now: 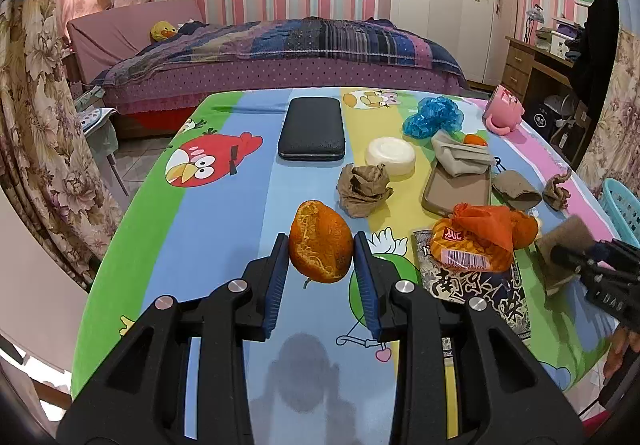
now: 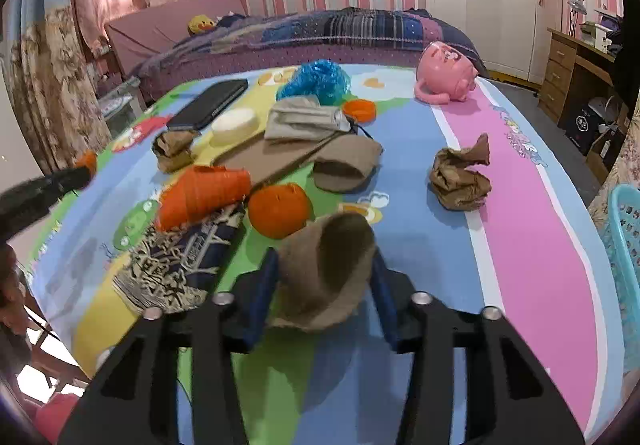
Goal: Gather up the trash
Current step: 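Lift the orange peel with the left gripper while the right gripper grasps the brown paper cup, then carry both items over the blue basket and open the left gripper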
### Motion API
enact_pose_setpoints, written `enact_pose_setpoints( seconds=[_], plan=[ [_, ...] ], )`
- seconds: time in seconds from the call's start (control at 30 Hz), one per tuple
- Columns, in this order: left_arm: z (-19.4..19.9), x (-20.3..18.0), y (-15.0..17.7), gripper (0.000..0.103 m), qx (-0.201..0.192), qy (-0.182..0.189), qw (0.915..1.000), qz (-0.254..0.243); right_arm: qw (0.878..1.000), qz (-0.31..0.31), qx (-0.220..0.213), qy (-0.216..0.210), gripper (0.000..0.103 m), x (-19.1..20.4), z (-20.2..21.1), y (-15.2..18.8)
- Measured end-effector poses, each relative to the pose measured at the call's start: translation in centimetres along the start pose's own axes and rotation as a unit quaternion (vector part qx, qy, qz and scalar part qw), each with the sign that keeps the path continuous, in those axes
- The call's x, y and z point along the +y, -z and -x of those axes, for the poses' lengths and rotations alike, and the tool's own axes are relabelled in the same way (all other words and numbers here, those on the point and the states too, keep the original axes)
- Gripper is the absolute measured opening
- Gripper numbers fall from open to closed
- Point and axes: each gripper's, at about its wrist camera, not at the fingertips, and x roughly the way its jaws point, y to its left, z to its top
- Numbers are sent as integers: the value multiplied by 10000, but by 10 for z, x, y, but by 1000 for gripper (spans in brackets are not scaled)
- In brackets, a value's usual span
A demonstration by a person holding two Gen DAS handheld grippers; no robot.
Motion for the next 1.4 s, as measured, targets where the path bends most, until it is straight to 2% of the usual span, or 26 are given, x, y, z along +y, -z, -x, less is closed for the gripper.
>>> enact_pose_setpoints(
  seconds=[0.1, 0.2, 0.4, 0.5, 0.67, 0.83, 1.0, 1.2, 1.4],
  plan=[
    [-2, -2, -1, 32, 31, -10, 10000, -26, 9999, 24, -130, 61, 27, -2, 7, -3],
    [-2, -7, -3, 32, 16, -21, 10000, -75, 9994, 13, -300, 160, 25, -6, 15, -8],
    [0, -18, -13, 32, -60, 35, 9999, -150, 9978, 42, -524, 415, 24, -19, 33, -17],
    [1, -27, -21, 32, -112, 95, 9997, -196, 9965, -142, -687, 451, 24, -34, 46, -23],
    [5, -61, -41, 32, -270, 256, 9985, -393, 9922, -37, -919, 838, 24, -64, 71, -31],
    [10, -123, -59, 32, -476, 639, 9943, -709, 9851, -138, -1194, 1232, 24, -107, 104, -30],
    [12, -196, -68, 32, -590, 1218, 9850, -1068, 9740, -337, -1454, 1706, 24, -159, 142, -23],
    [13, -290, -64, 32, -591, 1901, 9684, -1500, 9587, -650, -1462, 2352, 24, -226, 171, -6],
    [10, -375, -49, 32, -541, 2447, 9494, -1891, 9480, -1035, -1293, 2717, 24, -280, 178, 16]
  ],
)
